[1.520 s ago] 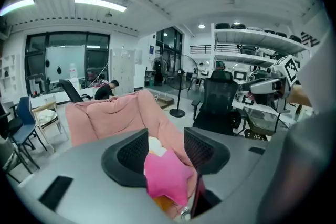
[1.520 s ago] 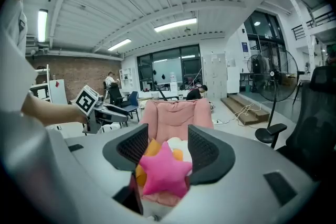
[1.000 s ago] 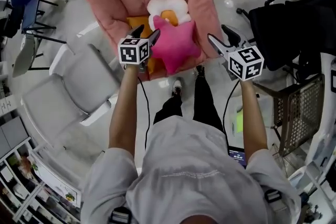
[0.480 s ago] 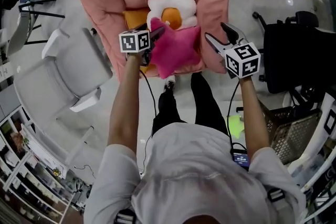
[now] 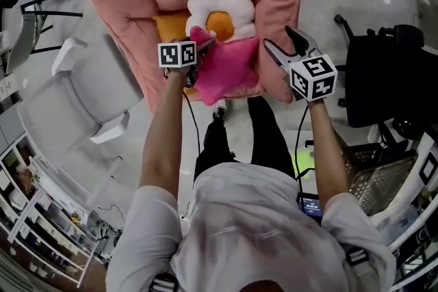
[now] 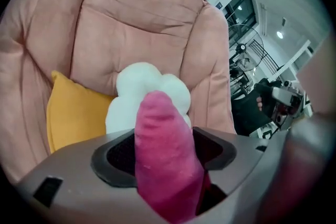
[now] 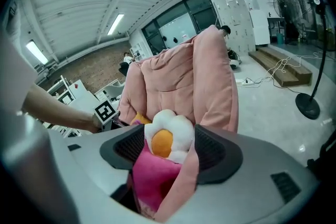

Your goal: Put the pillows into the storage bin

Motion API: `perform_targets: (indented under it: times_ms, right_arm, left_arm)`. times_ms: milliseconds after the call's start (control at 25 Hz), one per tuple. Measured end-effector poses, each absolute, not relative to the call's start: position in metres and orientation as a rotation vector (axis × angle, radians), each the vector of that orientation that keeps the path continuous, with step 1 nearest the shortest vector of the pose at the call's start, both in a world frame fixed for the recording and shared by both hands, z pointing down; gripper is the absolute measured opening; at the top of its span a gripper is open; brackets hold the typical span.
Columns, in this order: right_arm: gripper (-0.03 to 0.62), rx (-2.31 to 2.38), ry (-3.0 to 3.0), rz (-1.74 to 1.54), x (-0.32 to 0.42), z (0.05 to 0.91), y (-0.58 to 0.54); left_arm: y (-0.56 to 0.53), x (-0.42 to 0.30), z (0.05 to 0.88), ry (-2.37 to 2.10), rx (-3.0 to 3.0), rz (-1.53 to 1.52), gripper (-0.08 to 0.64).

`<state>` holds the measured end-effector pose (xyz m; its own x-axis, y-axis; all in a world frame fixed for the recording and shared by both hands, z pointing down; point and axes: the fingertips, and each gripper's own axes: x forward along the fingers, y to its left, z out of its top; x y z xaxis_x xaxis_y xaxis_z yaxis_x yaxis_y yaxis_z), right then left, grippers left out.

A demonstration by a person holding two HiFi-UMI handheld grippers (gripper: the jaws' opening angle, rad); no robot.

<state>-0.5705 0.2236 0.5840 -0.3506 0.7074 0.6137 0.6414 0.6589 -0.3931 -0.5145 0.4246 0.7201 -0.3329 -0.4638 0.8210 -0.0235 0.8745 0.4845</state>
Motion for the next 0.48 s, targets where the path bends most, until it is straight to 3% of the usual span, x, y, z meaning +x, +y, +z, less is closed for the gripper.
perform_targets:
  times_ms: [200,480]
  right_arm:
    - [0.294,-0.939,-2.12,0.119,-0.558,0.579,0.206]
    - [0.275,-0.804,-2.25,0.17,-0.518,0.529,0.19]
  left_arm:
    - [0.419,-0.51,0.708,-1.908,0.389,-0.449,0.259]
    - [0.398,-0.487,0.648,-1.977,0.566,-0.403,0.222]
